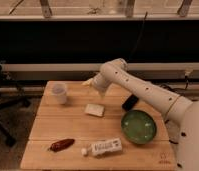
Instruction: Place the white sponge in the ceramic cup
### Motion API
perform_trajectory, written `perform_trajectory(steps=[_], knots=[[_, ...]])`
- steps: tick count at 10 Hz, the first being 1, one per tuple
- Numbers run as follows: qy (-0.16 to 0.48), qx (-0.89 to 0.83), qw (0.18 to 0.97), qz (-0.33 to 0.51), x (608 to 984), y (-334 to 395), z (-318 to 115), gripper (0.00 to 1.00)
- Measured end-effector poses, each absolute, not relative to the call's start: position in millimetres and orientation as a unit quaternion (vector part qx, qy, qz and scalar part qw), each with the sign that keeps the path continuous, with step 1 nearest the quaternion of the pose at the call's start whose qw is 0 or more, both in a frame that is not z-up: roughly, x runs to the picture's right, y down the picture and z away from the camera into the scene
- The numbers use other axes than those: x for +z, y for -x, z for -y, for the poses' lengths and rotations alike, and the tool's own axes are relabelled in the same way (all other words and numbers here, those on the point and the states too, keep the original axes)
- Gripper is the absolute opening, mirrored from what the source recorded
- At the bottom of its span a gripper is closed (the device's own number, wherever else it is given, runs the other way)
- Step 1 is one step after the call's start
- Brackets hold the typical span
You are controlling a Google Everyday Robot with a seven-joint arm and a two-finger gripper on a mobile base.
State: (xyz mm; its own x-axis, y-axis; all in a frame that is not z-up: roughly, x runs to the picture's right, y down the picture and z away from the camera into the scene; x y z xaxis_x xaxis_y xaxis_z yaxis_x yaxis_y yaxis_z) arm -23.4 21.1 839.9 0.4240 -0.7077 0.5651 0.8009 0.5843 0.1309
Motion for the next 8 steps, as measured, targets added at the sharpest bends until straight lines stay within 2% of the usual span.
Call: perform_trajectory(steps=[8], knots=[[0.093, -0.447, 0.833, 0.313, 841.3, 18.0, -30.5, 0.8]])
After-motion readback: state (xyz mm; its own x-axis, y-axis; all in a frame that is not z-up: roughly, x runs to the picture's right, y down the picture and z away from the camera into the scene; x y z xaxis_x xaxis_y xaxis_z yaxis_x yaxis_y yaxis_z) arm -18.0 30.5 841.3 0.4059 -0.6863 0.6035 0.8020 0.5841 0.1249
